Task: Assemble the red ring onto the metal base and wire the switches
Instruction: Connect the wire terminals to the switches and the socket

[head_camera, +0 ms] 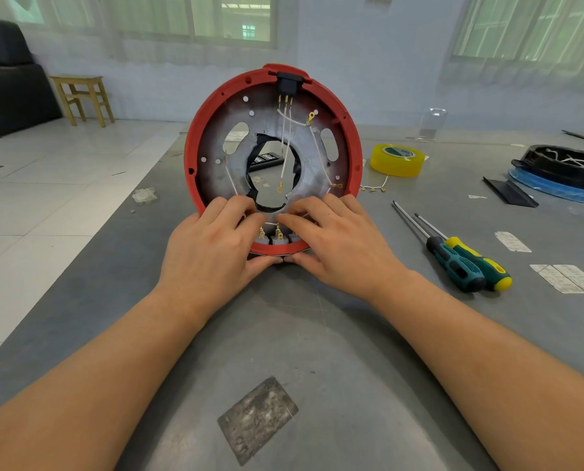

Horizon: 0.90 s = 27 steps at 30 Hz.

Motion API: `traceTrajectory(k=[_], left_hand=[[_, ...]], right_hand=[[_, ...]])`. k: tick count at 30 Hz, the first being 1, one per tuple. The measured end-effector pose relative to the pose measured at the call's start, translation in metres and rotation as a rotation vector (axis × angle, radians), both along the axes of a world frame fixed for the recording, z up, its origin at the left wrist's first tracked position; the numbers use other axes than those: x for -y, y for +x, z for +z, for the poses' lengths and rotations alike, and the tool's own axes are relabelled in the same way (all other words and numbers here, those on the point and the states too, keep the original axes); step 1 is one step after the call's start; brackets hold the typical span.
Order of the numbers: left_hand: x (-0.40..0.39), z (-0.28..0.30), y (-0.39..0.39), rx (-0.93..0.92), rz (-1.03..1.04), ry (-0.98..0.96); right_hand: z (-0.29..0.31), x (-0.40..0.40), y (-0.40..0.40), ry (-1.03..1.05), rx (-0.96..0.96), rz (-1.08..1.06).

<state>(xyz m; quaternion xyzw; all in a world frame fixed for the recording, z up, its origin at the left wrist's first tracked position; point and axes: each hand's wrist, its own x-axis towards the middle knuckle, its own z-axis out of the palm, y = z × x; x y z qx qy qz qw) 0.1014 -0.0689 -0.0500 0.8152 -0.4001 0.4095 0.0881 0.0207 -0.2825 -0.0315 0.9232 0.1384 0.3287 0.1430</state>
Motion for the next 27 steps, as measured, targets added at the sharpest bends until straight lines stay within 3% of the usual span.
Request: traceTrajectory(k=[8, 22, 27], left_hand=[[-0.003, 0.006, -0.002, -0.040, -0.008, 0.055], [-0.031, 0.015, 0.011, -0.247, -0.319, 0.015], [-0.034, 0.012, 0.014, -0.237, -0.300, 0.028]], right_hand=[[-0.001, 0.000, 0.001, -0.053, 0.018, -0.007], [-0.002, 0.006, -0.002, 0.052, 0.023, 0.058], [0.004, 0.013, -0.002, 0.030, -0.016, 0.094]])
